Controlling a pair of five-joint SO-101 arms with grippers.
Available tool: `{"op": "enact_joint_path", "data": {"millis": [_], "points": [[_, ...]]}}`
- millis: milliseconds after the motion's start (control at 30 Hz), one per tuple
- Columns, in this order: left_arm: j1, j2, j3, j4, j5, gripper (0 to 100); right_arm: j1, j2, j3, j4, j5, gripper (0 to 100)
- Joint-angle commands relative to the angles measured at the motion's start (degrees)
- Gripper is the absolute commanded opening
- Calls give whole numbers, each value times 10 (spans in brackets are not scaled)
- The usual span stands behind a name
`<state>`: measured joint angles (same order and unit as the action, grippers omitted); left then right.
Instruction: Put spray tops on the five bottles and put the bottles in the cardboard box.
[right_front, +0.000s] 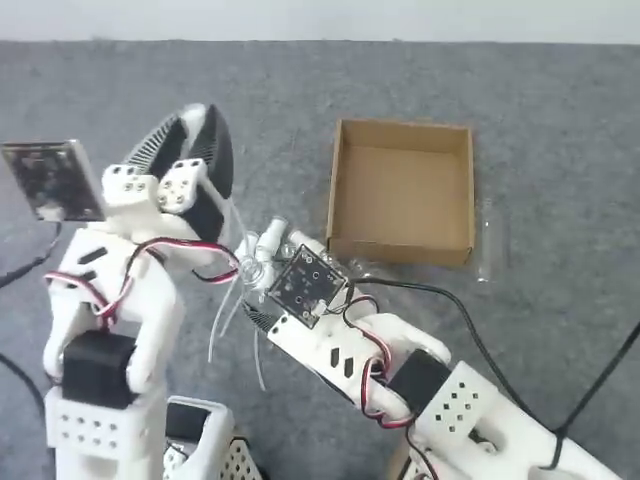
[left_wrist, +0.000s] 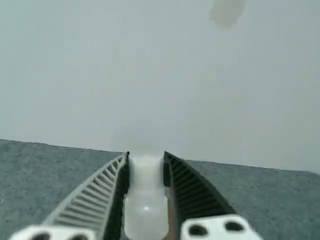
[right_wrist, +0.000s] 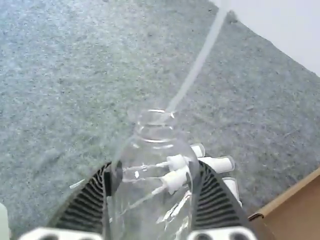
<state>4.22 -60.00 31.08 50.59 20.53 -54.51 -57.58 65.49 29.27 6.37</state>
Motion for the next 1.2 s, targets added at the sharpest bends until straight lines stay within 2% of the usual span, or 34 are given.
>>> {"op": "enact_joint_path", "data": {"millis": [0,167,367,500,600,800,967,1167], "points": [[4,0,0,12,-5,12,-4,-24,-9,15,-3,6],[4,-1,-4,84,-13,12,-1,-24,-9,43,-2,6],[4,-1,0,147,-77,12,3,-22,-9,-27,-9,6],[44,-1,0,171,-117,12,36,-19,-9,-79,-89,6],[74,-1,0,182,-133,12,50,-23,4,-103,-101,6],[78,-1,-1,207,-134,18,50,-24,26,-123,-101,6],[77,-1,-5,220,-134,107,51,-24,25,-123,-102,6],[73,4,-32,208,-150,127,50,-24,27,-123,-101,6]]}}
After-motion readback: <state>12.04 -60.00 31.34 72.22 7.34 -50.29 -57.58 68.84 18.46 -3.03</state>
